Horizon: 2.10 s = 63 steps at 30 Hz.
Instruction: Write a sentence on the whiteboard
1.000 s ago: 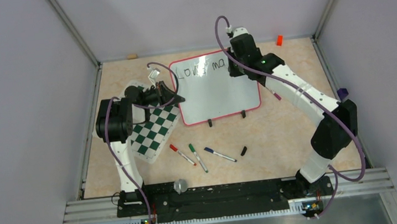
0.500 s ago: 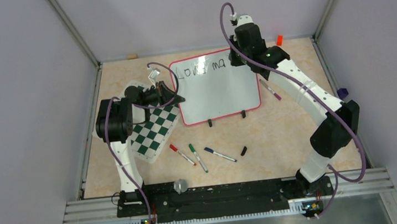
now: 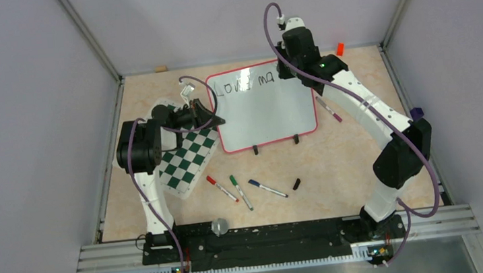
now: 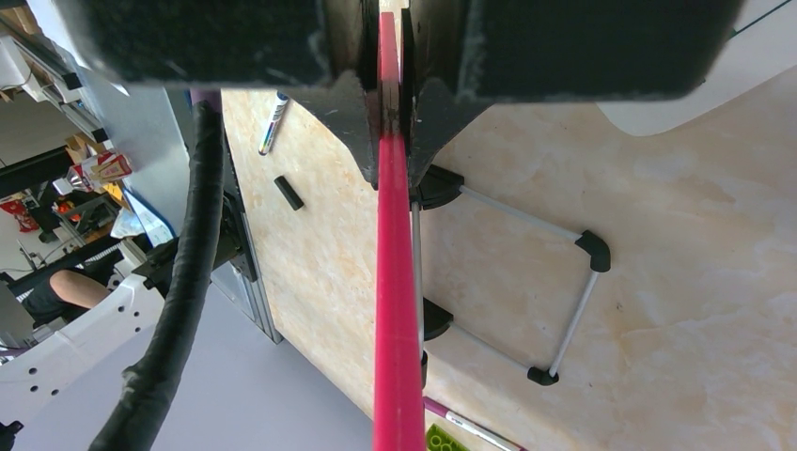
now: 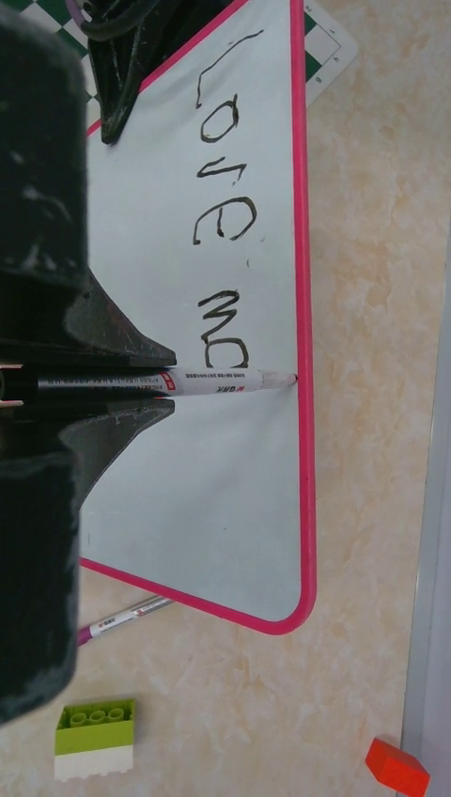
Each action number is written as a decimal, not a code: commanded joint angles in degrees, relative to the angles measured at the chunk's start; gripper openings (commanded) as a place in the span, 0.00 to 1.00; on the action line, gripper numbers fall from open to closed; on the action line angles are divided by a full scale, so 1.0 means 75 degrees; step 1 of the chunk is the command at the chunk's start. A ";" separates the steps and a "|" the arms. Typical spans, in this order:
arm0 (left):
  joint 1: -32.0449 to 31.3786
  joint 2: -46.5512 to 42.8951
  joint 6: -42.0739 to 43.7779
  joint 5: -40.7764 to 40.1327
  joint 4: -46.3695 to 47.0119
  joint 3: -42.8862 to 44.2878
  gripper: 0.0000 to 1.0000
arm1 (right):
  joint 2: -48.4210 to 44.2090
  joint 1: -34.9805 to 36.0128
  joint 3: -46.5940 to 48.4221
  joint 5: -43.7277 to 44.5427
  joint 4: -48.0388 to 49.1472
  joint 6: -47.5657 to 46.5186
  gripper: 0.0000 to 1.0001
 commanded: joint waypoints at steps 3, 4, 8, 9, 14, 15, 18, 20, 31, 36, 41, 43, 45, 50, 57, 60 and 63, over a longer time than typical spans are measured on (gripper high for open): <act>-0.0032 -0.0114 0.0422 0.0202 0.0982 0.0022 0.00 | -0.0066 -0.0069 0.0089 0.0254 0.0171 -0.0004 0.00; -0.0032 -0.0112 0.0430 0.0204 0.0982 0.0020 0.00 | -0.0059 -0.0065 0.0080 0.0241 0.0151 0.0008 0.00; -0.0033 -0.0121 0.0433 0.0202 0.0979 0.0015 0.00 | -0.0090 -0.0071 -0.0040 0.0181 0.0054 0.0100 0.00; -0.0038 -0.0113 0.0433 0.0204 0.0981 0.0019 0.00 | -0.0120 -0.0070 -0.0116 0.0157 0.0034 0.0125 0.00; -0.0035 -0.0112 0.0421 0.0198 0.0982 0.0018 0.00 | -0.0431 -0.0067 -0.0728 0.0007 0.0023 0.0231 0.00; -0.0033 -0.0115 0.0427 0.0196 0.0982 0.0019 0.00 | -0.0498 -0.0071 -0.0852 -0.0020 0.0016 0.0248 0.00; -0.0032 -0.0113 0.0433 0.0192 0.0982 0.0009 0.00 | -0.0669 -0.0068 -0.1162 -0.0082 0.0020 0.0288 0.00; -0.0033 -0.0118 0.0430 0.0187 0.0981 0.0006 0.00 | -0.0727 -0.0071 -0.1300 -0.0103 0.0016 0.0322 0.00; -0.0032 -0.0089 0.0410 0.0202 0.0982 0.0043 0.00 | -0.0865 -0.0070 -0.1084 -0.0208 0.0015 0.0335 0.00; -0.0033 -0.0091 0.0410 0.0203 0.0982 0.0043 0.00 | -0.0999 -0.0063 -0.1062 -0.0217 0.0148 0.0281 0.00; -0.0032 -0.0107 0.0409 0.0202 0.0982 0.0031 0.00 | -0.1007 -0.0083 -0.0890 -0.0094 0.0190 0.0193 0.00; -0.0032 -0.0097 0.0410 0.0205 0.0980 0.0031 0.00 | -0.0979 -0.0079 -0.0801 -0.0036 0.0190 0.0176 0.00; -0.0042 -0.0089 0.0410 0.0202 0.0977 0.0042 0.00 | -0.0930 -0.0083 -0.0742 0.0067 0.0199 0.0146 0.00; -0.0038 -0.0090 0.0410 0.0199 0.0980 0.0042 0.00 | -0.0784 -0.0100 -0.0556 0.0155 0.0193 0.0093 0.00; -0.0035 -0.0103 0.0421 0.0204 0.0982 0.0031 0.00 | -0.0598 -0.0162 -0.0347 0.0146 0.0191 0.0024 0.00; -0.0039 -0.0089 0.0410 0.0205 0.0982 0.0043 0.00 | -0.0553 -0.0156 -0.0379 0.0138 0.0197 0.0021 0.00; -0.0036 -0.0102 0.0410 0.0202 0.0982 0.0035 0.00 | -0.0505 -0.0158 -0.0409 0.0127 0.0194 0.0031 0.00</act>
